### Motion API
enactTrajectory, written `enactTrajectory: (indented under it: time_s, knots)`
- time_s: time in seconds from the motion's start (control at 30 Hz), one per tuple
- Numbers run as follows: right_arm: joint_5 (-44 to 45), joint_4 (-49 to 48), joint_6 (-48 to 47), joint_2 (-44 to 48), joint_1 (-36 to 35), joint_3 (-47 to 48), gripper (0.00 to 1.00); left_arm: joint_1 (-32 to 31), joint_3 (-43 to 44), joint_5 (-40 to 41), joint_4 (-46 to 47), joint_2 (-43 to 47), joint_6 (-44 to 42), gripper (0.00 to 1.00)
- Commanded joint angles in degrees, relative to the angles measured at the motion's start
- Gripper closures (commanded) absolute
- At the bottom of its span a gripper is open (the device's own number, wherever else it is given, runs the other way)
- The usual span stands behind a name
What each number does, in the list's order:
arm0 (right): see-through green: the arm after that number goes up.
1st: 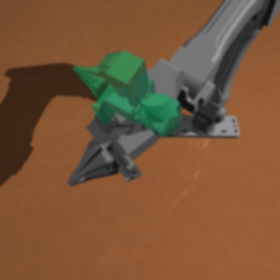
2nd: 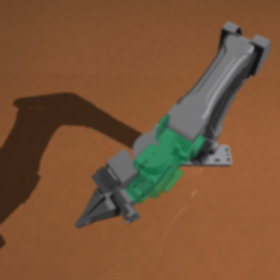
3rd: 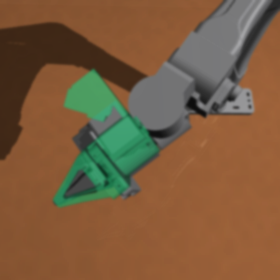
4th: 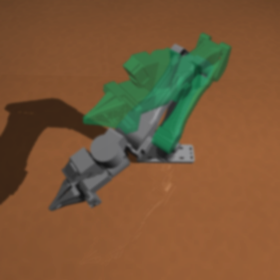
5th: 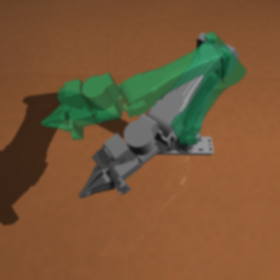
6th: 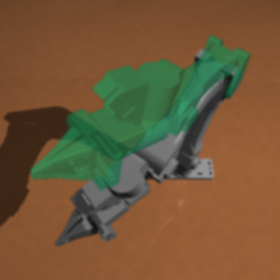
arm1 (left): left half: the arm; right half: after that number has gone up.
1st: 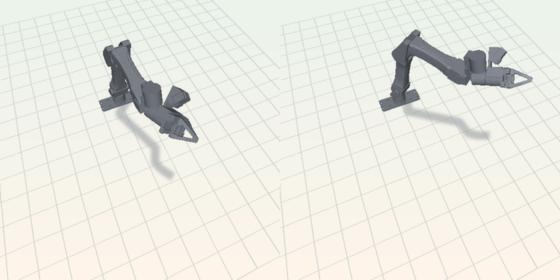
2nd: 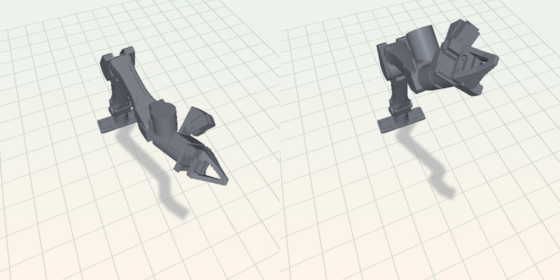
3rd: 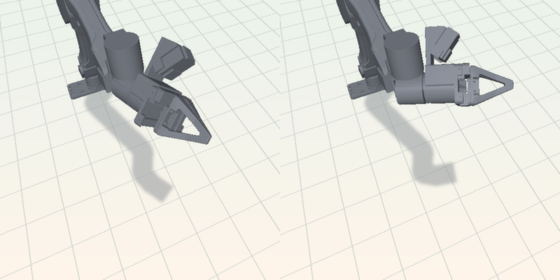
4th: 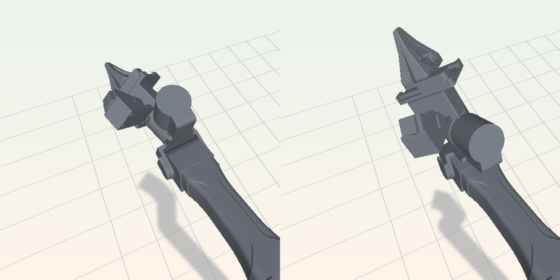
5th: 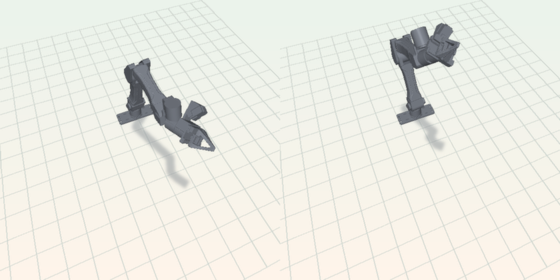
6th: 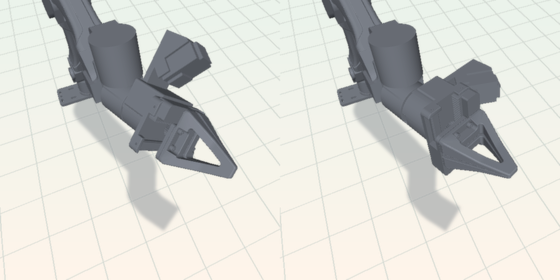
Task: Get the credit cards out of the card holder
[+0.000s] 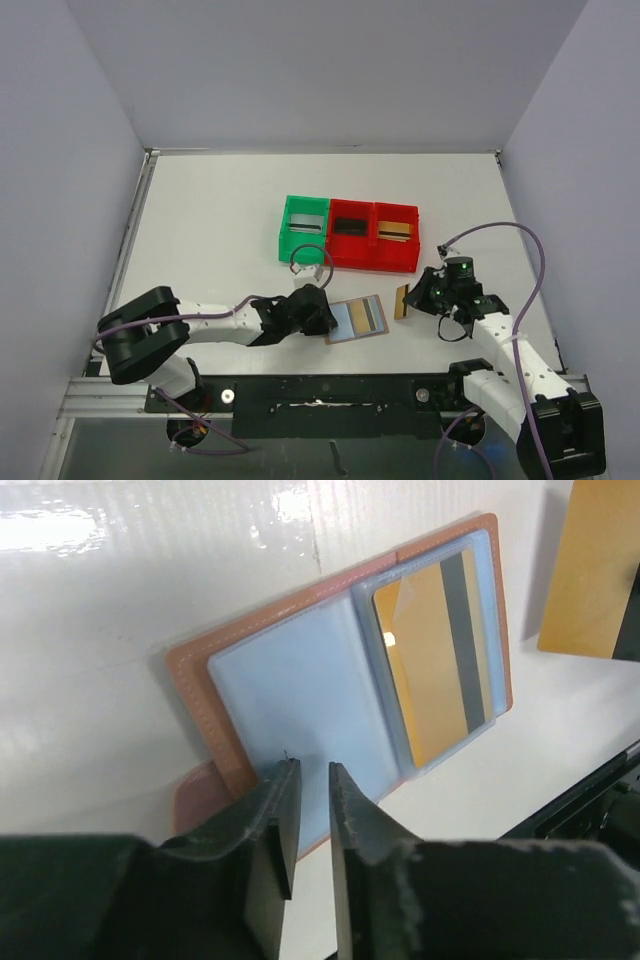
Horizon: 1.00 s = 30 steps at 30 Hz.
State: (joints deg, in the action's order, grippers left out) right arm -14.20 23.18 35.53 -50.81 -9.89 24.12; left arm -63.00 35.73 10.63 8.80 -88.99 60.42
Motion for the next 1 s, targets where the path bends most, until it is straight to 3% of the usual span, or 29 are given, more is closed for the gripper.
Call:
enactTrajectory:
  time_s: [0.0,0.27,0.5,0.7,0.8,0.97]
  knots:
    - [-0.5,-2.7,-0.6,0.2,-1.0,4.6,1.00,0.5,-0.9,1.8,-6.0,7.0,-2.5,0.79]
    - [6.9,-1.5,-5.3,-5.5,-1.0,16.7,1.00,4.8,-3.6,0.9,-12.5,20.4,-4.4,0.65]
    - [11.2,-10.7,-15.6,-10.1,-1.1,21.0,1.00,12.4,-5.9,-3.0,-18.4,29.6,-6.5,0.56]
    - [10.1,-22.8,-36.8,-14.1,-5.7,19.6,1.00,16.2,-5.8,-5.0,-22.9,34.1,-8.6,0.54]
    - [14.7,-24.4,-51.1,-15.5,-10.0,19.2,1.00,17.2,-5.8,-5.7,-24.8,35.3,-9.3,0.53]
    - [8.8,-19.7,-63.2,-20.2,-9.6,22.5,1.00,18.4,-5.6,-6.7,-26.7,36.7,-10.3,0.53]
